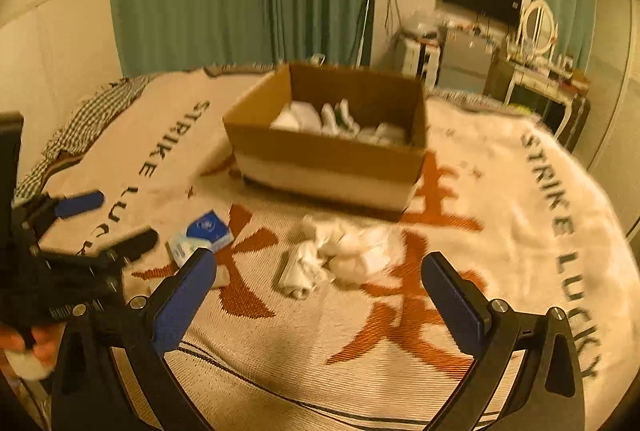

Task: Organize soft objects
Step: 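Grasp a white plastic item with the left gripper while the right grasps a white cloth, then lower both held items into the box and open both grippers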

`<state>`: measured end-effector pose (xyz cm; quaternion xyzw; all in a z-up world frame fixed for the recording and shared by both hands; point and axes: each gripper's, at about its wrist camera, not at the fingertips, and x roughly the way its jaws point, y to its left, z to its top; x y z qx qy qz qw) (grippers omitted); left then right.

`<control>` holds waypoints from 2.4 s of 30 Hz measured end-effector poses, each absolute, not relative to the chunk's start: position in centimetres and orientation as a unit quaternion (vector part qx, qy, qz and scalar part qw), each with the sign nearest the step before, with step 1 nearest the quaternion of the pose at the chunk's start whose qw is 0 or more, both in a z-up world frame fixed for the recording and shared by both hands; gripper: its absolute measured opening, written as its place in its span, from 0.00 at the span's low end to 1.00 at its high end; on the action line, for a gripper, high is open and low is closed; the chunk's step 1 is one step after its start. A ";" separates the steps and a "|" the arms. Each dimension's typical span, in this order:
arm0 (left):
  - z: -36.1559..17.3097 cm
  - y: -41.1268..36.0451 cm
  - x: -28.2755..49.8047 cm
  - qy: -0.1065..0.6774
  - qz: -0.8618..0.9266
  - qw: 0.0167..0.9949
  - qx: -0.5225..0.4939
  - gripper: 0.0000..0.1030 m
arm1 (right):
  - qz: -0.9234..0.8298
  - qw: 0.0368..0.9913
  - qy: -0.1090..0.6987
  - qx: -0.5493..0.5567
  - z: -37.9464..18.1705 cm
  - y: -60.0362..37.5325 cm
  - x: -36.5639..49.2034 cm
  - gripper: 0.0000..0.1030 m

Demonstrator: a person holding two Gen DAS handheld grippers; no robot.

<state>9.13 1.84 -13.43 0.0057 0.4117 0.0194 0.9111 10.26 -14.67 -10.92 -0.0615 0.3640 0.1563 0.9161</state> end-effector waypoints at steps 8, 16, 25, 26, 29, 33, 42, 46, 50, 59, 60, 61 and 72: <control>-18.0 1.0 10.4 0.495 -0.027 0.869 -0.017 0.55 | 0.175 0.894 0.408 -0.059 -15.1 -13.5 12.4 0.76; -18.4 1.1 11.3 0.500 -0.055 0.863 -0.040 0.43 | 0.181 0.881 0.433 -0.057 -17.8 -12.3 15.1 0.61; -17.7 1.1 10.5 0.490 -0.054 0.870 -0.031 0.28 | 0.182 0.873 0.450 -0.050 -18.4 -12.9 14.7 0.24; -17.5 1.1 10.3 0.488 -0.053 0.871 -0.029 0.28 | 0.184 0.873 0.448 -0.050 -18.1 -13.0 14.3 0.24; -16.7 0.7 9.5 0.481 -0.052 0.875 -0.022 0.28 | 0.185 0.876 0.442 -0.054 -17.3 -13.3 12.8 0.24; -15.3 0.1 7.9 0.469 -0.061 0.881 -0.014 0.27 | 0.186 0.882 0.430 -0.047 -15.4 -14.2 10.5 0.24; -10.6 -1.6 4.1 0.422 -0.073 0.904 -0.007 0.27 | 0.176 0.909 0.376 -0.037 -9.4 -16.5 5.8 0.24; -8.0 -1.5 3.2 0.395 -0.070 0.916 -0.011 0.27 | 0.167 0.921 0.348 -0.037 -6.5 -17.7 3.9 0.24; -5.7 -1.4 2.8 0.364 -0.070 0.929 -0.007 0.27 | 0.160 0.933 0.318 -0.045 -4.0 -18.8 2.6 0.24; -0.4 -0.6 6.9 0.303 -0.063 0.951 0.001 0.27 | 0.164 0.947 0.267 -0.067 1.9 -19.2 6.2 0.24; 0.0 -0.6 7.7 0.297 -0.063 0.953 0.003 0.27 | 0.166 0.948 0.263 -0.066 2.6 -19.1 7.1 0.24; 0.4 -0.6 8.5 0.291 -0.063 0.955 0.005 0.27 | 0.167 0.949 0.260 -0.066 3.0 -19.1 7.8 0.24; -0.5 0.2 22.1 0.284 -0.054 0.957 -0.006 0.28 | 0.181 0.948 0.257 -0.042 3.6 -17.4 21.1 0.24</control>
